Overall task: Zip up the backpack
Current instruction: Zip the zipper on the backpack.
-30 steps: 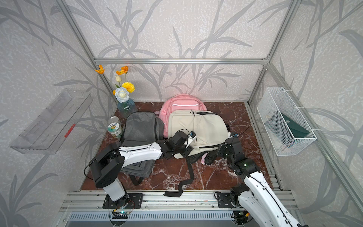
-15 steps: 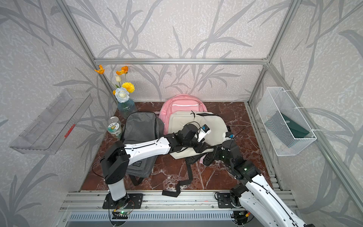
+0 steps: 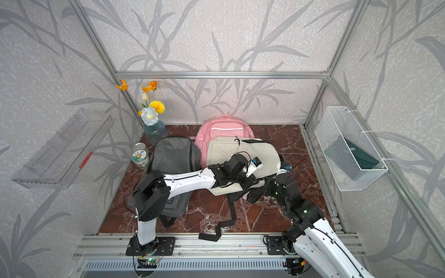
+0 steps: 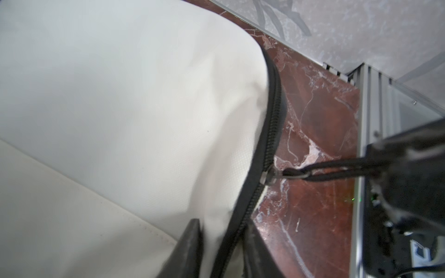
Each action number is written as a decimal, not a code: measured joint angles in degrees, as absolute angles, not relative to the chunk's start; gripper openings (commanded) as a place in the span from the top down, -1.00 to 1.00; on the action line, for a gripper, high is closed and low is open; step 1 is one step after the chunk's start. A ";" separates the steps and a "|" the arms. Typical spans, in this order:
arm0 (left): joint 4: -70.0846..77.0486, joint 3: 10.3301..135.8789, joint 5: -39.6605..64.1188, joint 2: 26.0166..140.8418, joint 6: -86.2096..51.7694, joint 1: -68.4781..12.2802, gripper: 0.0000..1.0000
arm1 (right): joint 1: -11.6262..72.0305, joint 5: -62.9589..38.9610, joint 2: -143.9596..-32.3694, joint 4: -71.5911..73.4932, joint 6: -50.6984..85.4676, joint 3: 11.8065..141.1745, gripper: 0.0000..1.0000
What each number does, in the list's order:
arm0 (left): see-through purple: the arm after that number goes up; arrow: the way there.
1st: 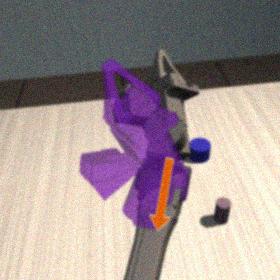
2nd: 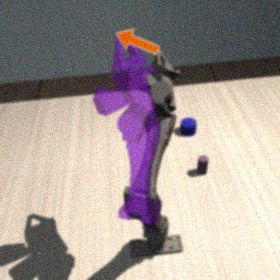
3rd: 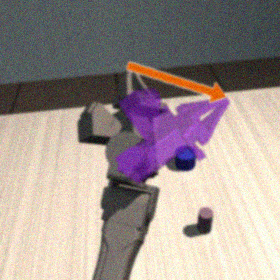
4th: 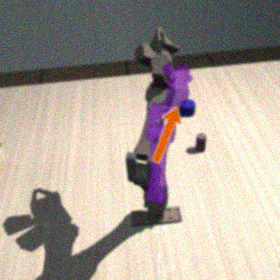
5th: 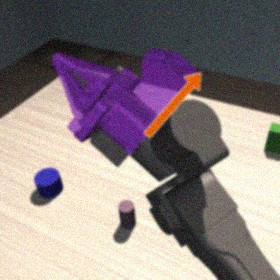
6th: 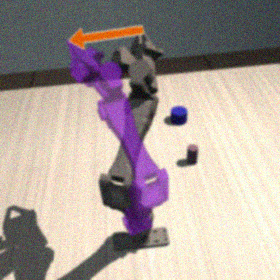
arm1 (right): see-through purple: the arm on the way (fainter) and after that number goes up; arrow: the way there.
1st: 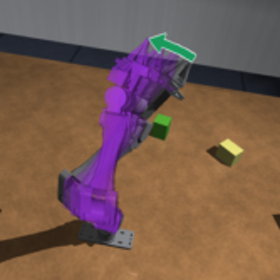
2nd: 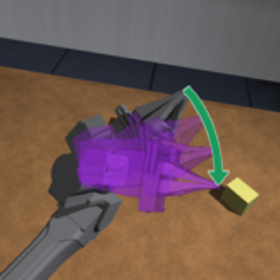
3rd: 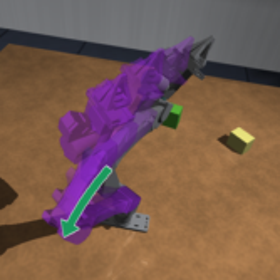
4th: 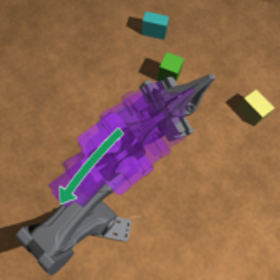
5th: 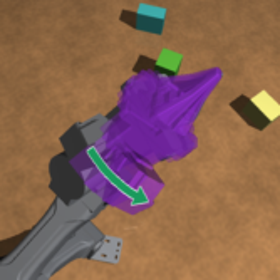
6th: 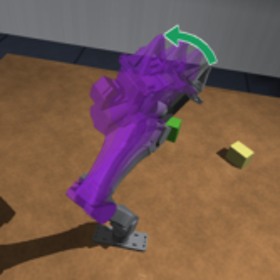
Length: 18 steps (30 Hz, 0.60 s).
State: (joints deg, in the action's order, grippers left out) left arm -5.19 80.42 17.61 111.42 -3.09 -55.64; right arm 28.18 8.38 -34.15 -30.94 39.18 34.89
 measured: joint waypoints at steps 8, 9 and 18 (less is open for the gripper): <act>-3.79 78.13 15.20 110.08 -2.46 -56.42 0.90 | 27.90 13.63 -31.75 -35.70 38.81 35.00 1.00; -3.60 77.36 14.83 109.54 -2.42 -56.53 0.92 | 27.46 13.67 -31.90 -36.21 38.54 35.14 1.00; -1.83 70.59 13.54 103.09 -2.33 -55.46 0.92 | 17.89 7.40 -34.00 -36.56 36.05 36.25 1.00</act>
State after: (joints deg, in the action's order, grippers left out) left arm -1.83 70.59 13.54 103.09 -2.33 -55.46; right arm 17.89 7.40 -34.00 -36.56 36.05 36.25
